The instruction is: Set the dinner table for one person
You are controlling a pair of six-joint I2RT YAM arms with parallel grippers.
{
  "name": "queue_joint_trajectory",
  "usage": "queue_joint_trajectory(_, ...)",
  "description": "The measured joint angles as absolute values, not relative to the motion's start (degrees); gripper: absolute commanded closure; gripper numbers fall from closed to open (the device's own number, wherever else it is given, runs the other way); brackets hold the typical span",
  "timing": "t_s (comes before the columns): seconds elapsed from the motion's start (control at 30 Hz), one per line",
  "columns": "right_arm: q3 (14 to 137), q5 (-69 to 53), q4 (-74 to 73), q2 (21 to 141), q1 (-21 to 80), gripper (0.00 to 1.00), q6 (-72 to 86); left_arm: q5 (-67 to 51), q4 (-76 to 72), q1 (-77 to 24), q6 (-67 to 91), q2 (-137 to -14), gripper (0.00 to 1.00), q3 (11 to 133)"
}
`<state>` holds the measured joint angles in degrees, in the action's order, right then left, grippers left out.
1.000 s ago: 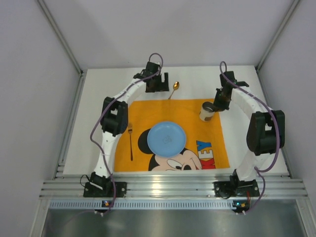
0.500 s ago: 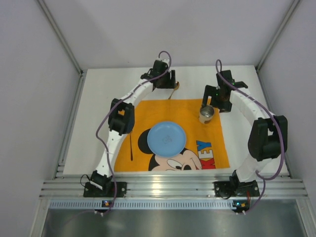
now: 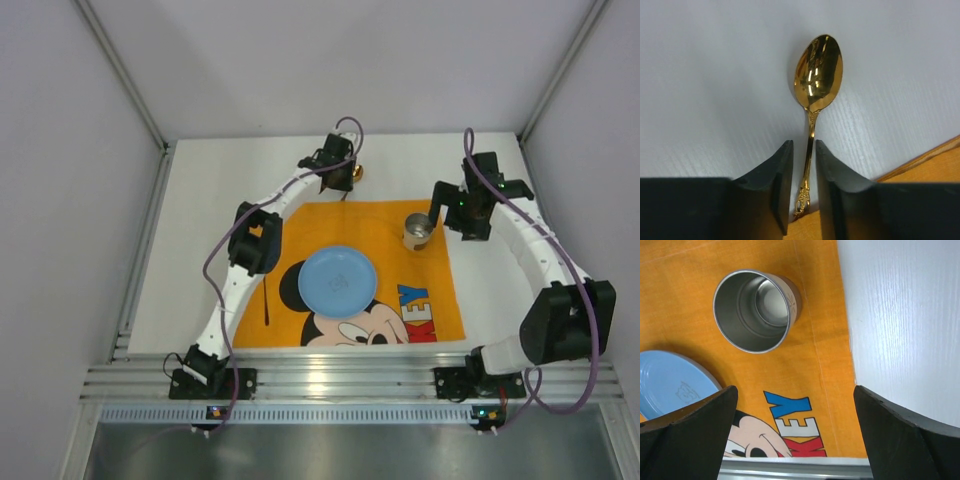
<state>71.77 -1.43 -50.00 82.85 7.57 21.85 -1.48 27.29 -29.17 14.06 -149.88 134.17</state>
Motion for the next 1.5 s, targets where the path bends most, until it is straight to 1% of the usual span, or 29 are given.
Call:
queue_joint_trajectory(0.3, 66.0, -3.2, -51.9, 75.9, 3.0, 0.00, 20.9, 7.7, 24.9, -30.9, 10.5, -149.3, 0.87, 131.4)
queue_joint_trajectory(0.33, 65.3, -3.3, -52.1, 75.1, 2.8, 0.00, 20.8, 8.9, 24.5, -31.3, 10.1, -149.2, 0.92, 131.1)
queue_joint_trajectory(0.43, 64.2, -4.0, -52.5, 73.9, 2.7, 0.00, 20.6, 11.9, 24.0, -32.1, 9.2, -149.1, 1.00, 130.7)
queue_joint_trajectory(0.73, 64.2, -5.0, -52.6, 73.9, 2.6, 0.00, 20.3, 19.1, 25.3, -32.7, 8.9, -149.1, 1.00, 131.3)
queue_joint_trajectory(0.87, 64.2, -6.2, -52.2, 73.9, 2.6, 0.00, 20.1, 19.4, 30.5, -31.6, 9.6, -149.3, 1.00, 136.5)
queue_joint_trajectory(0.97, 64.2, -7.8, -51.6, 73.9, 2.7, 0.00, 20.6, 19.2, 30.5, -30.6, 11.1, -148.9, 1.00, 142.2)
queue_joint_trajectory(1.1, 64.6, -9.8, -51.3, 73.9, 3.2, 0.00, 21.2, 19.6, 29.7, -29.7, 13.3, -143.1, 1.00, 142.9)
queue_joint_trajectory(1.2, 65.4, -11.3, -50.6, 73.8, 3.3, 0.00, 21.8, 19.9, 29.7, -29.8, 14.4, -136.7, 1.00, 139.5)
queue_joint_trajectory(1.27, 65.4, -12.1, -50.1, 73.1, 3.3, 0.00, 22.3, 19.7, 29.7, -30.0, 15.7, -131.7, 1.00, 135.2)
queue_joint_trajectory(1.4, 65.4, -12.8, -50.2, 69.9, 3.3, 0.00, 23.0, 17.7, 30.5, -31.2, 21.7, -121.9, 1.00, 124.4)
queue_joint_trajectory(1.5, 65.5, -13.0, -50.5, 66.2, 3.3, 0.00, 24.1, 17.7, 31.5, -34.8, 28.3, -116.3, 1.00, 114.6)
